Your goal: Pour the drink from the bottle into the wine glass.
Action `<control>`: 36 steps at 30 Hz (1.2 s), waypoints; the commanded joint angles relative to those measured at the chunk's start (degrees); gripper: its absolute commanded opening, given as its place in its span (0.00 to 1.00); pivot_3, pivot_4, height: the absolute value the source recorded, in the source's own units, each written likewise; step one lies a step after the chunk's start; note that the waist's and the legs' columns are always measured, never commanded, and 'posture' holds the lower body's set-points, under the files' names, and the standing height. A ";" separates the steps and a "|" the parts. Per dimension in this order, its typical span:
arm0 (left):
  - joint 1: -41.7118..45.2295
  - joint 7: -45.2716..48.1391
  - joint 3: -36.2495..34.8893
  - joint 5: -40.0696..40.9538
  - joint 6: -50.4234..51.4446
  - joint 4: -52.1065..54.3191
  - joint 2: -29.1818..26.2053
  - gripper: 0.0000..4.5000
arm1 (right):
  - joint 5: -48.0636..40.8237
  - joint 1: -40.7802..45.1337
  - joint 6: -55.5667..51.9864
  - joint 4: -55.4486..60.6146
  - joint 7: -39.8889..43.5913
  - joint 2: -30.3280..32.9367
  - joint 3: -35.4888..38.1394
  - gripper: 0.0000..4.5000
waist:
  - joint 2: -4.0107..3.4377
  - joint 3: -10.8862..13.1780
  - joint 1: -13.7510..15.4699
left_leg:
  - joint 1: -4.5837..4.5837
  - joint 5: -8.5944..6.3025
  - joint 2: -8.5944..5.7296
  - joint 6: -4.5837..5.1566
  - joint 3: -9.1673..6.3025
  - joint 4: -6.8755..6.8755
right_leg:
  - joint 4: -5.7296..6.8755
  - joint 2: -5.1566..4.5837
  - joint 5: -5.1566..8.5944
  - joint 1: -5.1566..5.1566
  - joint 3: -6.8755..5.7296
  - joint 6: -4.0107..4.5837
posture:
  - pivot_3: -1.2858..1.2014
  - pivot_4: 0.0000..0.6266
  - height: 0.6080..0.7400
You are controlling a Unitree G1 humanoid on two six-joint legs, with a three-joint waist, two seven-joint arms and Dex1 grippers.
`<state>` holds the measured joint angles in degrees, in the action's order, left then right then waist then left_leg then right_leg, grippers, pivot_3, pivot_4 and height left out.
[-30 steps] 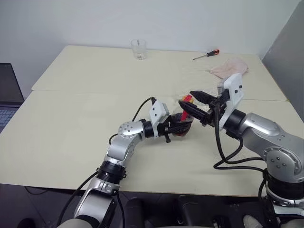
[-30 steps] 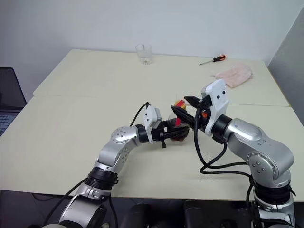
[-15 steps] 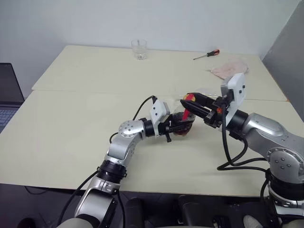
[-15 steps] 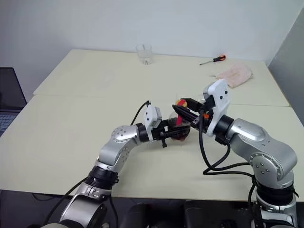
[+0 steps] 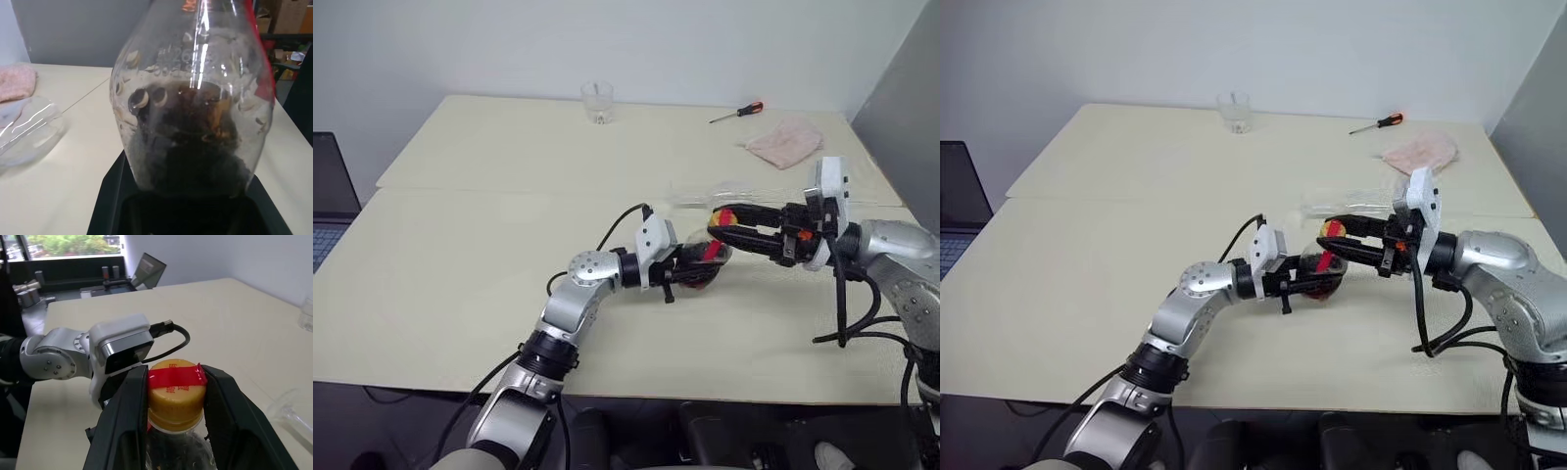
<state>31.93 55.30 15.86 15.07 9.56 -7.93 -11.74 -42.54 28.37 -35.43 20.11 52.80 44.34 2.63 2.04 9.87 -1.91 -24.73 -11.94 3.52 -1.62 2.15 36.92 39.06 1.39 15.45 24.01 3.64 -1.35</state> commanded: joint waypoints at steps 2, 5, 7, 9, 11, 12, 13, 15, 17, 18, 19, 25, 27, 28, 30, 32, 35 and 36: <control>0.75 -0.63 -3.45 1.53 -0.99 1.38 -0.76 0.24 | 4.59 3.95 5.33 -5.92 6.57 2.13 -0.30 0.28 | 0.00 0.00 0.15 | -0.01 0.00 0.00 0.00 -0.01 0.02 | -0.01 -0.02 0.00 -0.01 0.00 0.00 | 0.52 0.24 1.00; 0.67 -0.82 -3.43 1.68 -0.89 1.53 -0.89 0.24 | 4.42 6.90 5.99 -8.21 9.08 1.47 -0.93 0.28 | 0.00 0.00 0.19 | -0.01 0.00 -0.02 0.00 0.00 0.04 | 0.00 -0.08 -0.02 -0.01 0.01 0.02 | 0.52 0.24 1.00; 0.57 -0.92 -3.41 1.75 -0.81 1.66 -0.98 0.24 | 3.17 8.95 5.44 -9.17 10.29 0.60 -1.00 0.28 | -0.01 0.00 0.13 | -0.01 0.00 -0.02 0.00 0.01 0.05 | 0.00 -0.07 -0.04 0.00 0.02 0.05 | 0.52 0.24 1.00; 0.49 -0.98 -3.39 1.78 -0.73 1.76 -0.97 0.24 | 2.22 10.17 4.74 -9.75 11.10 -0.04 -1.10 0.28 | -0.01 0.00 0.16 | -0.01 0.00 -0.01 0.00 0.00 0.03 | 0.01 -0.07 -0.05 0.00 0.00 0.07 | 0.52 0.24 1.00; 0.47 -1.05 -3.36 1.77 -0.66 1.79 -0.91 0.24 | 1.57 11.04 3.84 -10.16 12.11 -0.46 -1.36 0.28 | -0.01 0.00 0.20 | -0.01 0.00 0.00 0.00 -0.01 0.03 | 0.01 -0.06 -0.06 0.00 -0.02 0.10 | 0.52 0.24 1.00; 0.40 -1.04 -3.38 1.80 -0.60 1.90 -0.92 0.24 | 0.58 11.56 2.94 -10.14 12.34 -0.97 -1.14 0.28 | -0.01 0.00 0.21 | -0.01 0.00 0.00 0.00 -0.01 0.03 | 0.01 -0.06 -0.08 0.00 -0.02 0.12 | 0.52 0.24 1.00; 0.36 -1.01 -3.40 1.80 -0.55 1.96 -0.94 0.24 | -0.79 12.10 1.93 -10.05 12.22 -1.70 -0.62 0.28 | -0.01 0.00 0.19 | -0.01 0.00 0.00 0.00 -0.01 0.03 | 0.01 -0.07 -0.08 -0.01 -0.02 0.12 | 0.52 0.24 1.00; 0.34 -0.97 -3.46 1.80 -0.50 1.97 -0.95 0.24 | -2.48 13.03 0.57 -9.77 11.89 -2.90 0.21 0.28 | -0.01 0.00 0.12 | -0.01 0.00 -0.01 0.00 0.00 0.04 | 0.02 -0.07 -0.08 0.00 0.01 0.12 | 0.52 0.24 1.00; 0.22 -1.01 -3.43 1.89 -0.45 2.14 -1.05 0.24 | -3.59 13.71 -0.54 -9.33 11.04 -3.79 1.04 0.28 | -0.01 0.01 0.13 | -0.01 0.00 0.00 0.00 -0.01 0.04 | 0.03 -0.08 -0.09 0.00 0.00 0.13 | 0.52 0.24 1.00; 0.22 -1.03 -3.43 1.92 -0.44 2.11 -1.08 0.24 | -4.29 14.10 -1.07 -9.14 10.41 -4.42 1.65 0.28 | -0.01 0.00 0.14 | -0.01 0.00 0.00 0.00 -0.01 0.04 | 0.03 -0.08 -0.09 0.00 -0.01 0.15 | 0.52 0.24 1.00; 0.14 -1.07 -3.44 1.93 -0.37 2.24 -1.09 0.24 | -4.91 14.37 -1.54 -8.87 9.82 -5.01 2.29 0.28 | -0.01 0.00 0.14 | -0.01 0.00 0.00 0.00 -0.01 0.04 | 0.02 -0.08 -0.09 0.00 -0.02 0.15 | 0.52 0.24 1.00; -0.03 -1.16 -3.40 1.95 -0.19 2.46 -1.06 0.24 | -7.15 14.80 -4.05 -7.51 6.42 -7.53 4.71 0.28 | -0.01 0.00 0.19 | -0.01 0.00 0.00 0.00 -0.01 0.04 | 0.03 -0.08 -0.15 0.00 -0.02 0.24 | 0.52 0.24 1.00; 0.02 -1.11 -3.43 1.90 -0.19 2.41 -0.99 0.24 | -6.62 13.93 -4.15 -6.56 6.31 -7.37 4.24 0.28 | -0.02 0.00 0.19 | -0.02 0.00 0.00 0.00 -0.01 0.04 | 0.02 -0.08 -0.15 0.00 -0.01 0.24 | 0.52 0.24 1.00; 0.06 -1.07 -3.46 1.89 -0.21 2.35 -0.96 0.24 | -6.38 13.52 -4.21 -6.15 6.27 -7.25 3.99 0.28 | -0.02 0.00 0.19 | -0.02 0.00 0.00 0.00 0.00 0.04 | 0.02 -0.08 -0.15 0.00 -0.01 0.24 | 0.52 0.24 1.00; 0.11 -1.01 -3.47 1.85 -0.24 2.29 -0.90 0.24 | -5.88 12.74 -4.45 -5.22 6.33 -6.73 3.40 0.28 | -0.02 0.00 0.19 | -0.02 0.00 0.00 0.00 0.00 0.04 | 0.02 -0.08 -0.15 0.00 -0.01 0.23 | 0.52 0.24 1.00; 0.10 -0.96 -3.47 1.84 -0.27 2.27 -0.88 0.24 | -4.85 12.35 -4.57 -4.64 6.14 -6.05 2.67 0.28 | -0.02 0.00 0.20 | -0.02 0.00 0.00 0.00 -0.01 0.04 | 0.02 -0.08 -0.15 0.00 -0.02 0.23 | 0.52 0.24 1.00; 0.13 -0.91 -3.44 1.84 -0.32 2.21 -0.89 0.24 | -4.38 11.90 -5.09 -4.07 6.23 -5.20 1.94 0.28 | -0.02 0.00 0.17 | -0.02 0.00 0.00 0.00 0.00 0.04 | 0.03 -0.08 -0.14 0.00 -0.01 0.23 | 0.52 0.24 1.00; 0.15 -0.91 -3.43 1.84 -0.34 2.19 -0.90 0.24 | -4.39 11.77 -5.27 -3.92 6.40 -5.01 1.79 0.28 | -0.02 0.00 0.17 | -0.02 0.00 0.00 0.00 -0.01 0.04 | 0.03 -0.07 -0.14 0.00 -0.02 0.23 | 0.52 0.24 1.00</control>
<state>32.23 54.70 12.51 17.63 9.18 -5.18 -12.30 -45.34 39.17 -41.31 12.18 58.40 38.60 2.67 2.02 9.87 -1.74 -24.75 -11.94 3.52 -1.62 2.14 36.96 39.09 1.31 15.31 24.01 3.61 -1.13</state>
